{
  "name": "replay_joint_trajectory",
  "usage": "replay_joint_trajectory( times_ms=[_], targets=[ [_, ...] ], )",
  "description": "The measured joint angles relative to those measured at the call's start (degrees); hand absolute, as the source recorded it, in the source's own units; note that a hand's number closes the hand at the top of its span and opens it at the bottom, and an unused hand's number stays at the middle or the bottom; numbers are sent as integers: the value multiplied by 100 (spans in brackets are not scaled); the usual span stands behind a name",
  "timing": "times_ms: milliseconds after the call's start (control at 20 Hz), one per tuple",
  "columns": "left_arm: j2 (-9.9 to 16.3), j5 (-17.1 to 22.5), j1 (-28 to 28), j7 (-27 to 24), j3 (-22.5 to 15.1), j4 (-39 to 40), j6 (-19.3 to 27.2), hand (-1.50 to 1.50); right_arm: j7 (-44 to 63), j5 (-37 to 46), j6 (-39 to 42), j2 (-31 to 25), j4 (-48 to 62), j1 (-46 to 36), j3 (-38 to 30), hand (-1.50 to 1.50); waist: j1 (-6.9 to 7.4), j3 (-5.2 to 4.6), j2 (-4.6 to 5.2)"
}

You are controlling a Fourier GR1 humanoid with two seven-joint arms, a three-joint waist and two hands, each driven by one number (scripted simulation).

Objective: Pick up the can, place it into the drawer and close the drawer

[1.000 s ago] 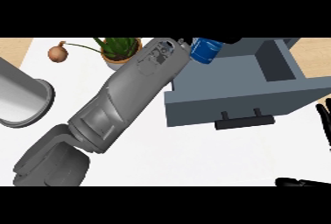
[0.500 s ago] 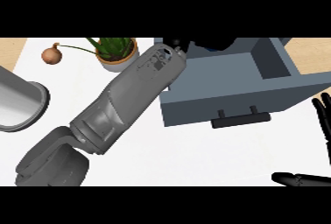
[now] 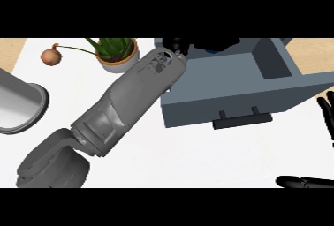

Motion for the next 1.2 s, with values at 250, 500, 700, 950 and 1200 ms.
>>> replay_joint_trajectory(
  times_ms=[250, 500, 700, 950, 1200],
  targets=[
    [0, 202, 32, -107, 43, -11, 75, -150, -141, 395, 12, -177, -212, 16, 26, -150, 18, -3, -4],
    [0, 445, 81, -157, 64, -135, 116, -150, -393, 1045, 20, -408, -421, -19, 152, -150, 71, -5, -15],
    [1, 647, 52, -238, 100, -227, 197, -150, -526, 1550, 30, -550, -527, -121, 380, -150, 115, -6, -16],
    [1, 827, 10, -411, 135, -328, 286, -150, -685, 2351, -23, -774, -484, -246, 604, -150, 247, -9, -41],
    [1, 887, -57, -466, 120, -355, 404, -150, -739, 3474, -134, -1044, -228, -444, 1008, -150, 415, -11, -69]
  ],
)
